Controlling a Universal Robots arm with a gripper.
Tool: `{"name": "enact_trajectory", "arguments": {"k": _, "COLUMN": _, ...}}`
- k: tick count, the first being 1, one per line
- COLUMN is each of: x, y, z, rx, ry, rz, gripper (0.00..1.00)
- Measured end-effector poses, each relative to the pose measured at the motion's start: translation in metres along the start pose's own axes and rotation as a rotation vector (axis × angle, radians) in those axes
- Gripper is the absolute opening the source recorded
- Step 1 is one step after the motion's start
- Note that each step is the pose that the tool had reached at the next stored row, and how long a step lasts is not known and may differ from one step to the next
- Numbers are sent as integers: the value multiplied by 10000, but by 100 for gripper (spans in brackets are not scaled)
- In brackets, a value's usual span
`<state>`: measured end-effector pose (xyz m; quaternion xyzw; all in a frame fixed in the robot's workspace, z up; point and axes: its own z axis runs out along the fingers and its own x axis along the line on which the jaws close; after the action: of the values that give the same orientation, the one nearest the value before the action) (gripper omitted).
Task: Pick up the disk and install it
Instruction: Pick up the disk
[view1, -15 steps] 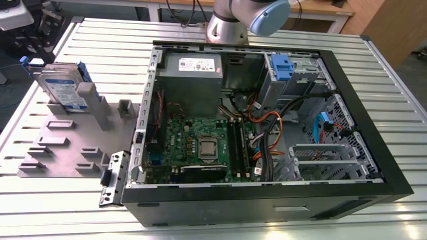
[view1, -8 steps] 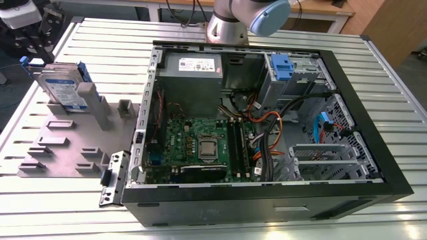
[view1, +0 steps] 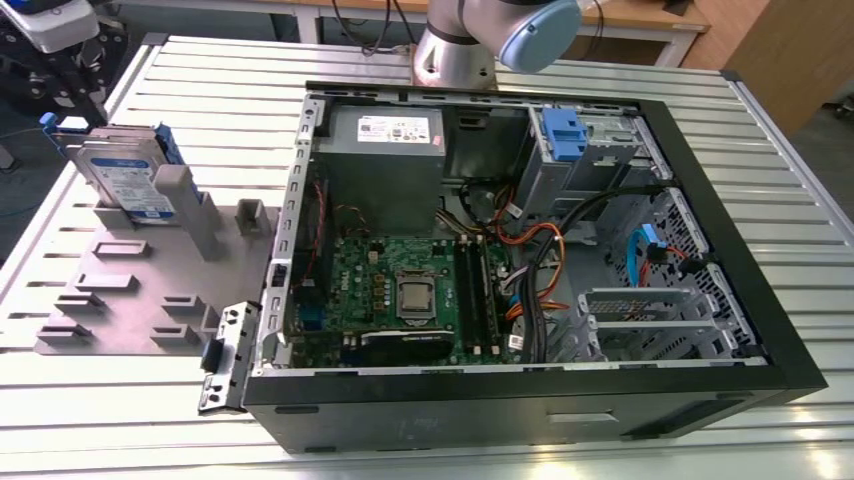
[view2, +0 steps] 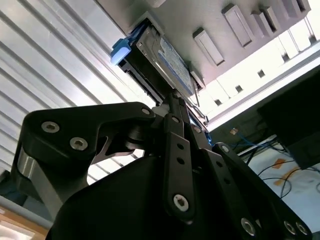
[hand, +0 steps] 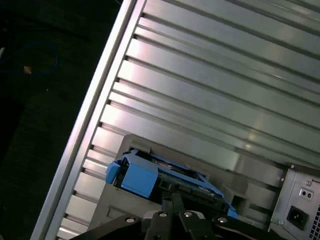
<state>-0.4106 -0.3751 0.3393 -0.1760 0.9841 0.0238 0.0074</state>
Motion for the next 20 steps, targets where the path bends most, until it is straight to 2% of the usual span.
{"name": "enact_trajectory", "arguments": {"k": 20, "x": 0, "y": 0, "z": 4, "rx": -83, "ry": 161, "rz": -3636, "gripper": 11}}
